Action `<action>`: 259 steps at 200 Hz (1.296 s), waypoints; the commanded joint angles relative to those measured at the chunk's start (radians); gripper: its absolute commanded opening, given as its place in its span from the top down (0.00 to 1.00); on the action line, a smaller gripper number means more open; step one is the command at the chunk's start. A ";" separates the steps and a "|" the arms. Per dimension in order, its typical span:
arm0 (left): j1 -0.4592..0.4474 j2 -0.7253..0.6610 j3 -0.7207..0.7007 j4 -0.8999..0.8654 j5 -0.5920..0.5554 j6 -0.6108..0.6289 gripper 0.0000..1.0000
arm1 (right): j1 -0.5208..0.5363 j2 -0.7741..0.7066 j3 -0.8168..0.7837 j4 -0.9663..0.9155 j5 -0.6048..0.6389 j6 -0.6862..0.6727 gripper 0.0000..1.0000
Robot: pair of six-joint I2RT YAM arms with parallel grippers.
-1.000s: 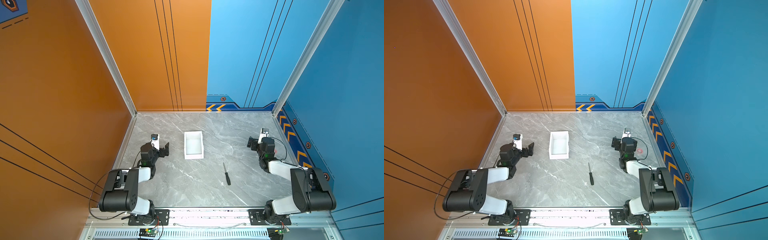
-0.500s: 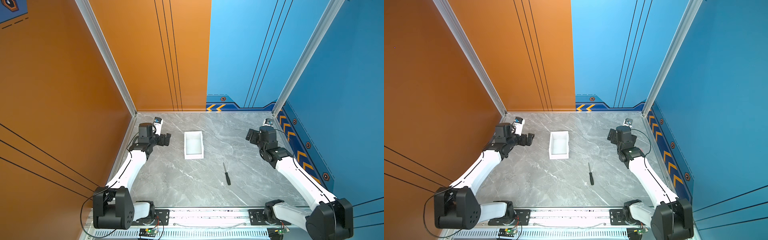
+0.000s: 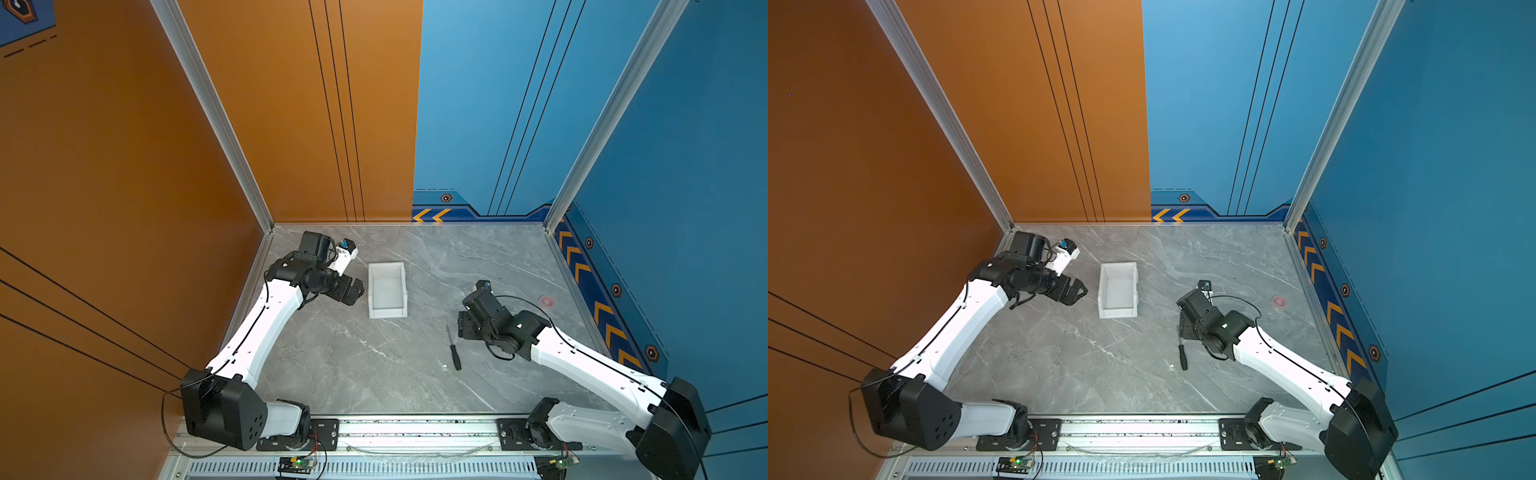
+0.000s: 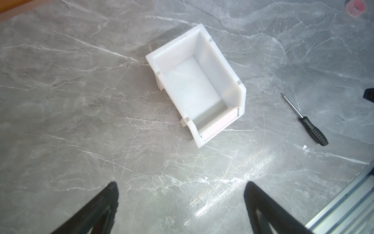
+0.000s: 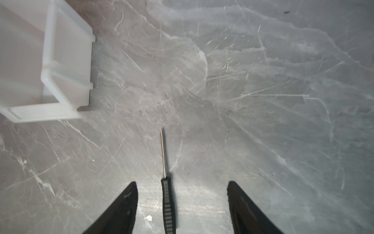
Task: Put the screwdriver in the bin
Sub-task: Pick up the screwdriver from the bottom-center of the table.
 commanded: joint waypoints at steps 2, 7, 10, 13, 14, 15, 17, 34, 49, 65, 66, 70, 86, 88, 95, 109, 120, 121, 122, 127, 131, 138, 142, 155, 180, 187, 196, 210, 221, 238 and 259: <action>-0.005 -0.016 -0.006 -0.050 0.049 -0.024 0.02 | 0.034 0.041 -0.025 -0.073 -0.042 0.072 0.28; -0.006 -0.018 -0.002 -0.050 0.051 -0.028 0.02 | 0.043 0.055 -0.026 -0.075 -0.050 0.070 0.28; -0.006 -0.022 -0.001 -0.050 0.053 -0.030 0.02 | 0.047 0.062 -0.026 -0.076 -0.052 0.069 0.28; -0.006 -0.024 0.001 -0.050 0.054 -0.032 0.02 | 0.052 0.070 -0.026 -0.076 -0.053 0.070 0.28; -0.006 -0.024 0.002 -0.050 0.055 -0.033 0.02 | 0.054 0.072 -0.026 -0.076 -0.053 0.070 0.28; -0.006 -0.026 0.003 -0.049 0.055 -0.033 0.02 | 0.056 0.074 -0.026 -0.076 -0.053 0.070 0.29; -0.006 -0.028 0.005 -0.050 0.059 -0.034 0.02 | 0.059 0.080 -0.027 -0.076 -0.053 0.071 0.28; -0.008 -0.047 0.018 -0.048 0.070 -0.034 0.02 | 0.078 0.127 -0.032 -0.063 -0.075 0.072 0.29; -0.009 -0.059 0.027 -0.048 0.070 -0.030 0.02 | 0.090 0.180 -0.026 -0.056 -0.084 0.065 0.30; -0.009 -0.068 0.028 -0.048 0.044 -0.040 0.02 | 0.111 0.215 -0.035 -0.021 -0.089 0.080 0.31; -0.010 -0.069 0.028 -0.047 0.042 -0.040 0.02 | 0.112 0.217 -0.036 -0.018 -0.090 0.081 0.31; -0.010 -0.072 0.026 -0.048 0.038 -0.041 0.02 | 0.114 0.224 -0.037 -0.007 -0.097 0.084 0.31; -0.008 -0.080 0.012 -0.047 0.033 -0.038 0.02 | 0.122 0.253 -0.042 0.015 -0.117 0.093 0.36; -0.008 -0.081 0.010 -0.047 0.031 -0.037 0.02 | 0.124 0.258 -0.042 0.016 -0.118 0.094 0.37; -0.008 -0.084 0.002 -0.048 0.032 -0.035 0.02 | 0.127 0.271 -0.041 0.016 -0.119 0.098 0.38; -0.008 -0.091 -0.007 -0.048 0.033 -0.035 0.02 | 0.129 0.291 -0.046 0.016 -0.125 0.101 0.42; -0.009 -0.096 -0.013 -0.048 0.038 -0.037 0.02 | 0.130 0.295 -0.054 0.017 -0.122 0.107 0.43; -0.009 -0.097 -0.013 -0.047 0.038 -0.037 0.02 | 0.131 0.295 -0.055 0.017 -0.122 0.108 0.43; -0.010 -0.097 -0.014 -0.048 0.038 -0.036 0.02 | 0.131 0.296 -0.055 0.017 -0.123 0.108 0.44; -0.009 -0.098 -0.014 -0.047 0.038 -0.036 0.02 | 0.131 0.298 -0.057 0.017 -0.120 0.109 0.45; -0.009 -0.100 -0.015 -0.046 0.037 -0.038 0.02 | 0.131 0.299 -0.060 0.017 -0.118 0.109 0.45; -0.009 -0.101 -0.015 -0.045 0.033 -0.042 0.02 | 0.131 0.302 -0.062 0.017 -0.116 0.110 0.45; -0.009 -0.101 -0.014 -0.046 0.031 -0.045 0.02 | 0.131 0.305 -0.064 0.017 -0.116 0.110 0.45; -0.008 -0.100 -0.012 -0.045 0.031 -0.050 0.02 | 0.131 0.317 -0.066 0.018 -0.119 0.112 0.46; -0.008 -0.104 -0.015 -0.046 0.034 -0.048 0.02 | 0.132 0.327 -0.070 0.032 -0.125 0.114 0.50; -0.009 -0.103 -0.015 -0.045 0.035 -0.046 0.02 | 0.132 0.329 -0.070 0.034 -0.123 0.114 0.51; -0.010 -0.103 -0.015 -0.045 0.039 -0.047 0.02 | 0.132 0.330 -0.072 0.035 -0.123 0.115 0.53; -0.010 -0.102 -0.015 -0.045 0.047 -0.049 0.02 | 0.132 0.333 -0.074 0.037 -0.129 0.115 0.54; -0.010 -0.102 -0.015 -0.045 0.051 -0.049 0.02 | 0.131 0.336 -0.076 0.039 -0.131 0.115 0.55; -0.010 -0.102 -0.015 -0.045 0.049 -0.049 0.02 | 0.131 0.340 -0.082 0.046 -0.136 0.116 0.60; -0.010 -0.099 -0.012 -0.045 0.051 -0.049 0.02 | 0.132 0.342 -0.093 0.061 -0.140 0.119 0.63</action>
